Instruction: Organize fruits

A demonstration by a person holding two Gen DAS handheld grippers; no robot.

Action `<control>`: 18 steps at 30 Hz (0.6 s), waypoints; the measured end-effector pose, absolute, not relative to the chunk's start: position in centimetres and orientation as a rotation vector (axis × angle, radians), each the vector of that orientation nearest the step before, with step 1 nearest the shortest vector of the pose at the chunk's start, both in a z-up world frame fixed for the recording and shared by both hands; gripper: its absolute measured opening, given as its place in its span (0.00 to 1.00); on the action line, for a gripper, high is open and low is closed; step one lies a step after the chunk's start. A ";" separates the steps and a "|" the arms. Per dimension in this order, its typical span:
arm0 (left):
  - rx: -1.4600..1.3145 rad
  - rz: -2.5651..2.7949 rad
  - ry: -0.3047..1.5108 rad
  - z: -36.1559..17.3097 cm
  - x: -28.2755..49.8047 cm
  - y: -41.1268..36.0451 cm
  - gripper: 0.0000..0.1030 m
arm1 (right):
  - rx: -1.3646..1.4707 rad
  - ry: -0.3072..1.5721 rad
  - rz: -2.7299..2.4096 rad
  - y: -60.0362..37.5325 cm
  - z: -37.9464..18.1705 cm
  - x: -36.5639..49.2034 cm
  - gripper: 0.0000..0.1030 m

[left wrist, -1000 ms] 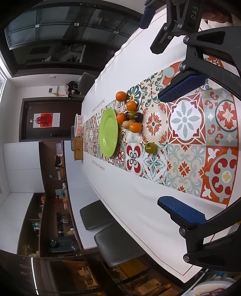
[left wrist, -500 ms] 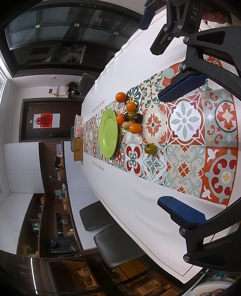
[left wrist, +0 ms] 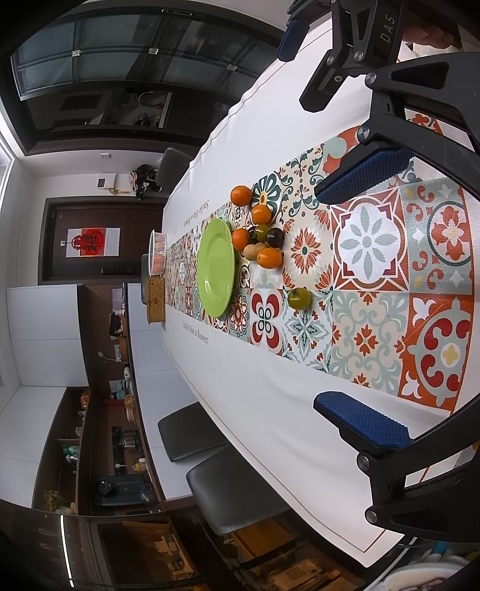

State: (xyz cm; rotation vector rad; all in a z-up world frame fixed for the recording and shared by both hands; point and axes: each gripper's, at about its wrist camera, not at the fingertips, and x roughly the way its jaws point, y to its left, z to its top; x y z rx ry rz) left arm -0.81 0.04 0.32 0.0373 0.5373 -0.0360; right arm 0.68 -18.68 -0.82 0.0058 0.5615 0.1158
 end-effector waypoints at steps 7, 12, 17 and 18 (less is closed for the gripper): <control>0.036 -0.041 0.539 0.3 -0.7 0.1 1.00 | 0.005 0.562 0.116 -18.7 -0.8 0.7 1.00; 0.036 -0.041 0.539 0.3 -0.8 0.1 1.00 | 0.005 0.561 0.116 -18.6 -0.9 0.7 1.00; 0.035 -0.041 0.539 0.3 -0.8 0.1 1.00 | 0.004 0.561 0.116 -18.6 -0.9 0.7 1.00; 0.036 -0.041 0.539 0.3 -0.8 0.1 1.00 | 0.004 0.561 0.116 -18.6 -0.9 0.7 1.00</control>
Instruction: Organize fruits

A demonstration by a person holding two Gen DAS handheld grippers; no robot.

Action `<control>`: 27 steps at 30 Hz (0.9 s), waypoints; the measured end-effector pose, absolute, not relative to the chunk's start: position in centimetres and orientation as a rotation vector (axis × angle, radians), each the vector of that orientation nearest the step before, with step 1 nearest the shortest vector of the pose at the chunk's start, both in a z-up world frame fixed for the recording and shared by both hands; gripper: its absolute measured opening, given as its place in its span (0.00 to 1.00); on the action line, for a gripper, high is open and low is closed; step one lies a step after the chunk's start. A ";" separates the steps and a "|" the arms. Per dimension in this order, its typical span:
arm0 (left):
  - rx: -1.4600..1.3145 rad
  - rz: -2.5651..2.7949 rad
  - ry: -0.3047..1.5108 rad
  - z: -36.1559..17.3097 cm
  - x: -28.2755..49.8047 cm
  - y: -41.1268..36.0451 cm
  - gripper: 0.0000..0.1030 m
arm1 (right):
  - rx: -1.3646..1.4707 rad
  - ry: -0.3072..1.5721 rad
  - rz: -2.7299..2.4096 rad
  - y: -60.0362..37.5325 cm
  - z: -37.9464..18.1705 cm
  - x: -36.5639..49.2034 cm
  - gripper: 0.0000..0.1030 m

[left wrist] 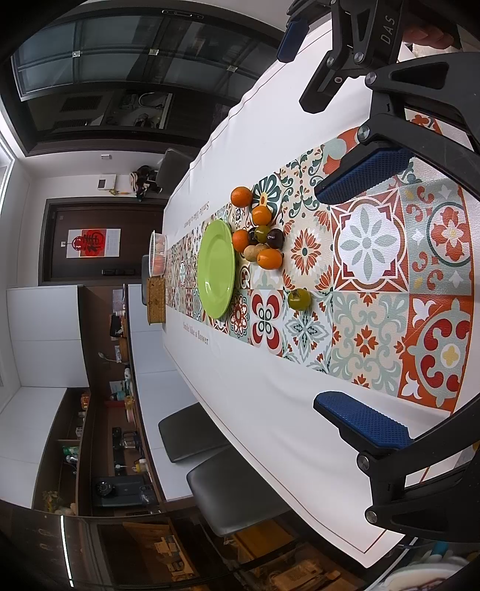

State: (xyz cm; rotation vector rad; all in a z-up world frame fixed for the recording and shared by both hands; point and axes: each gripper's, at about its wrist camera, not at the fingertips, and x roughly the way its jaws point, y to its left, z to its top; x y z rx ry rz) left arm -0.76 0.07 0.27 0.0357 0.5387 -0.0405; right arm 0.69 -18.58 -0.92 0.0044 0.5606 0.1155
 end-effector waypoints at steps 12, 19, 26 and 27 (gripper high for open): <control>0.035 -0.041 0.541 0.3 -0.8 0.1 1.00 | 0.003 0.560 0.116 -18.5 -0.9 0.8 1.00; 0.034 -0.042 0.541 0.3 -0.8 0.1 1.00 | 0.002 0.561 0.116 -18.6 -1.1 0.7 1.00; 0.044 -0.034 0.548 0.1 -0.6 0.1 1.00 | -0.020 0.568 0.133 -17.7 -0.8 1.1 1.00; 0.043 -0.035 0.550 0.0 -0.5 0.2 1.00 | -0.026 0.570 0.135 -17.6 -0.8 1.3 1.00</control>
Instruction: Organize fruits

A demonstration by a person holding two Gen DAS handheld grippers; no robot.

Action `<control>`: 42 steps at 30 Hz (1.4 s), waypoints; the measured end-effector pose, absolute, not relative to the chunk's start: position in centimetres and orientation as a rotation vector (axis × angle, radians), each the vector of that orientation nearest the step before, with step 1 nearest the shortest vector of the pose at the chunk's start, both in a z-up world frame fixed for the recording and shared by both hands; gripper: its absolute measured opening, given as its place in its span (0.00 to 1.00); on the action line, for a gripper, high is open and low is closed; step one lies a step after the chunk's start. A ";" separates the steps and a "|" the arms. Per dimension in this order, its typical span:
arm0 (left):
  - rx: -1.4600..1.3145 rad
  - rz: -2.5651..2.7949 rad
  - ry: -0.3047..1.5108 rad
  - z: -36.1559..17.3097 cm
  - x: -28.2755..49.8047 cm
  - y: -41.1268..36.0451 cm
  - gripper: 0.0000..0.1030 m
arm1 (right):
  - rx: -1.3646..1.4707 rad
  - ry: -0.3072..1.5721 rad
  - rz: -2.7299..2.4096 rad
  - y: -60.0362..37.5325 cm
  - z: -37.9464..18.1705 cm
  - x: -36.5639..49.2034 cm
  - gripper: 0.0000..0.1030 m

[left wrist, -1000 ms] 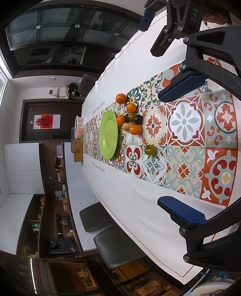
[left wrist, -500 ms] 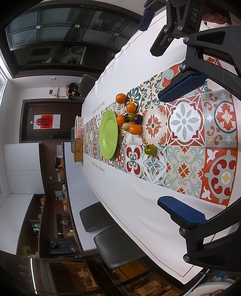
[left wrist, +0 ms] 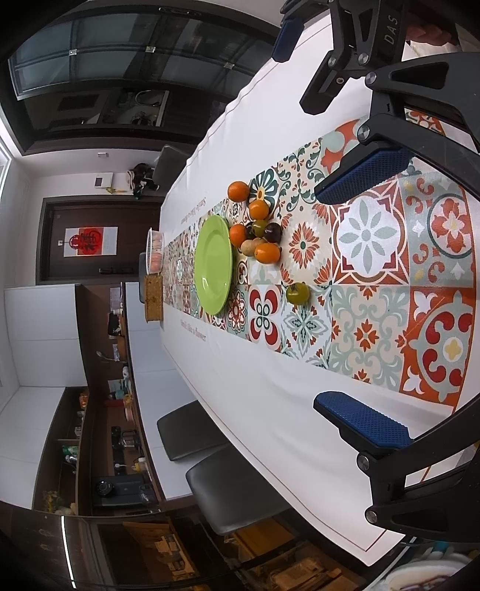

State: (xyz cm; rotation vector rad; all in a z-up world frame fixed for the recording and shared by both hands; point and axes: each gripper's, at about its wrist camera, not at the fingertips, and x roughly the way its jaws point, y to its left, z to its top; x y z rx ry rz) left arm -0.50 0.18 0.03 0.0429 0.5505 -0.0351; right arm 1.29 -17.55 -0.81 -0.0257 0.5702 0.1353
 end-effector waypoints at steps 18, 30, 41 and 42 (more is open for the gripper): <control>0.043 -0.041 0.620 -2.2 4.7 2.4 0.82 | -0.113 0.599 0.183 -14.5 -2.7 6.7 0.96; 0.128 -0.060 0.672 -4.1 8.2 2.1 0.74 | -0.165 0.690 0.226 -12.3 -4.8 10.9 0.80; 0.125 -0.126 0.766 -6.2 11.7 2.2 0.61 | -0.183 0.745 0.255 -11.0 -6.4 14.8 0.69; 0.129 -0.130 0.771 -6.3 11.9 2.1 0.60 | -0.182 0.749 0.259 -10.9 -6.5 15.1 0.68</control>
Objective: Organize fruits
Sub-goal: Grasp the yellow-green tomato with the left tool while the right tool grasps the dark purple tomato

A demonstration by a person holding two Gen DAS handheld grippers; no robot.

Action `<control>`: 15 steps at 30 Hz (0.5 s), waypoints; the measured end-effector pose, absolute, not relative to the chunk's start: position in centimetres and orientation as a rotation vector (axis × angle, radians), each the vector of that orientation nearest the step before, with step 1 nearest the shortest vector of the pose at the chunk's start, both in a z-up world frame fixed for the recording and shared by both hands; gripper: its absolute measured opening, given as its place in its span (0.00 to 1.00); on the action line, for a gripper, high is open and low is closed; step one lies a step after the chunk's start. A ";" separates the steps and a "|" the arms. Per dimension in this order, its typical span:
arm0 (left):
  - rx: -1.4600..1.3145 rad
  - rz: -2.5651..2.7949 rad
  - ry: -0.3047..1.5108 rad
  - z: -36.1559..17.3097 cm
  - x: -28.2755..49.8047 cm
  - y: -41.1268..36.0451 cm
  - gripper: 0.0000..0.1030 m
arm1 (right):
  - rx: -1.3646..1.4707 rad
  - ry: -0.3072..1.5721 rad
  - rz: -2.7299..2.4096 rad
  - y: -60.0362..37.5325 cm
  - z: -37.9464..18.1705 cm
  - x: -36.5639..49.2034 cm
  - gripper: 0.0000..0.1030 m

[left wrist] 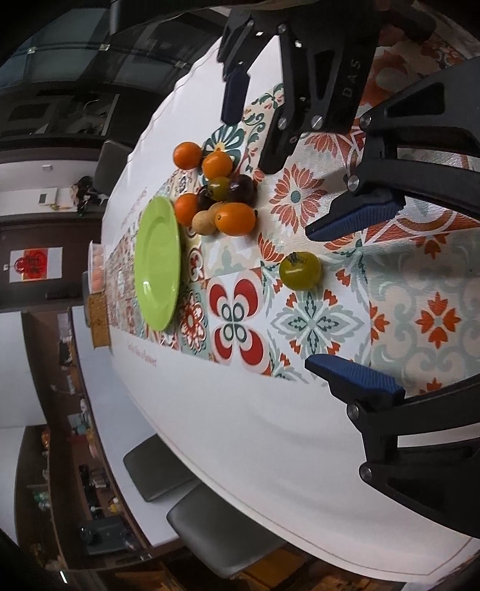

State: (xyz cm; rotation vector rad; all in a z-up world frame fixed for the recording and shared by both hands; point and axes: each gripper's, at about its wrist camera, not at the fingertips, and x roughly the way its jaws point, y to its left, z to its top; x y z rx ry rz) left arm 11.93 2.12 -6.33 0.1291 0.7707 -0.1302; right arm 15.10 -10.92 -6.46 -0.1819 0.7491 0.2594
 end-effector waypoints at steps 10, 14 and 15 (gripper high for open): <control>0.121 -0.188 0.829 -7.4 14.0 1.8 0.47 | -0.177 0.790 0.284 -10.3 -7.2 17.7 0.60; 0.104 -0.198 0.845 -7.5 14.7 1.8 0.46 | -0.170 0.804 0.287 -10.2 -7.4 18.5 0.58; 0.101 -0.201 0.853 -7.7 14.9 1.7 0.43 | -0.169 0.806 0.287 -10.2 -7.5 18.6 0.56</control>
